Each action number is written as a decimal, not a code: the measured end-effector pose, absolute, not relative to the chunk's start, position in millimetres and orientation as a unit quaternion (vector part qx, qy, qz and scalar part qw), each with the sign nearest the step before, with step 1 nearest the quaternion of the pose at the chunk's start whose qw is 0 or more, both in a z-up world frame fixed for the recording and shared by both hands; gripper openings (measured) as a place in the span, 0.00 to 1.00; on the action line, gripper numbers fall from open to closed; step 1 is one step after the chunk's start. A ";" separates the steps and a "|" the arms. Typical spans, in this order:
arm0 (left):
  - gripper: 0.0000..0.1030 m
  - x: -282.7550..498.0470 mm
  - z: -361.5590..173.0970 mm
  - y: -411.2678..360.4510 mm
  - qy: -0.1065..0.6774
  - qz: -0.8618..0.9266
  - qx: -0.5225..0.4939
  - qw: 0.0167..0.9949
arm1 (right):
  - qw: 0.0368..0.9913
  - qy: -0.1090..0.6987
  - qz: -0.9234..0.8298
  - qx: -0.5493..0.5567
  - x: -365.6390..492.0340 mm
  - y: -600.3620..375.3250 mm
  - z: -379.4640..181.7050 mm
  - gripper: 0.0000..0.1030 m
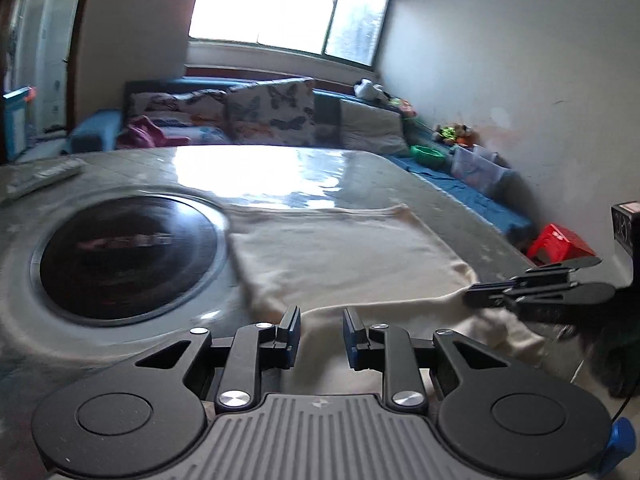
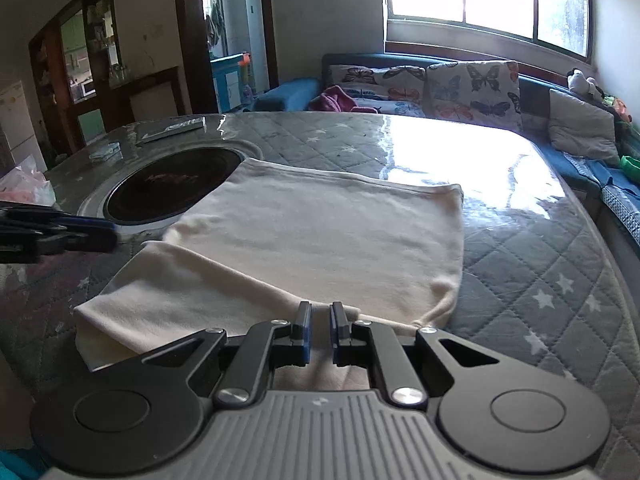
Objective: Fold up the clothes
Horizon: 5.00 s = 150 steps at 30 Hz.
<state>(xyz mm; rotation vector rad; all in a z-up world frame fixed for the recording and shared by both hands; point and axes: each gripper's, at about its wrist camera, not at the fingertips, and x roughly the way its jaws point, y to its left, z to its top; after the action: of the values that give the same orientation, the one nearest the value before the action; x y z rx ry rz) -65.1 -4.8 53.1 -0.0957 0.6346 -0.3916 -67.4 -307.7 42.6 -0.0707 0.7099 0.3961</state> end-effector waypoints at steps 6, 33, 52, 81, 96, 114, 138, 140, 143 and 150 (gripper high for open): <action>0.21 -38.6 31.3 -18.0 0.337 -0.192 -0.049 0.920 | 0.916 0.355 0.187 -0.026 -64.4 -311.5 29.6 0.08; 0.27 -66.4 41.1 -36.6 0.314 -0.222 0.016 0.923 | 0.904 0.359 0.218 -0.081 -104.0 -304.6 33.2 0.08; 0.49 -156.1 27.9 -59.1 0.247 -0.312 0.224 0.890 | 0.904 0.353 0.214 -0.114 -145.1 -320.0 47.1 0.20; 0.09 -93.5 44.1 -74.0 0.241 -0.336 0.140 0.900 | 0.893 0.288 0.272 -0.214 -158.1 -303.1 36.9 0.44; 0.39 -122.7 19.8 -61.8 0.246 -0.291 0.177 0.907 | 0.903 0.293 0.280 -0.145 -129.1 -307.5 56.5 0.10; 0.10 -141.2 25.0 -46.9 0.195 -0.280 0.226 0.912 | 0.922 0.263 0.261 -0.110 -139.6 -309.1 74.5 0.08; 0.10 -148.8 80.1 -14.5 0.194 -0.284 0.152 0.926 | 0.905 0.255 0.306 -0.147 -156.3 -301.8 130.4 0.08; 0.10 -130.5 83.4 -14.3 0.193 -0.279 0.146 0.930 | 0.906 0.255 0.303 -0.149 -137.2 -300.8 134.7 0.08; 0.10 -97.8 84.2 -15.5 0.198 -0.268 0.138 0.933 | 0.904 0.265 0.300 -0.147 -103.8 -299.0 137.6 0.08; 0.10 -10.6 65.5 -13.3 0.258 -0.238 0.112 0.930 | 0.897 0.302 0.287 -0.145 -16.7 -287.9 115.6 0.08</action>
<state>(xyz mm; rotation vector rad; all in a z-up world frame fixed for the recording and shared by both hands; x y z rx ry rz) -10.6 -13.3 65.5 0.2284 0.5291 -0.4878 -16.7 -287.9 115.6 -0.3012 0.6264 0.5954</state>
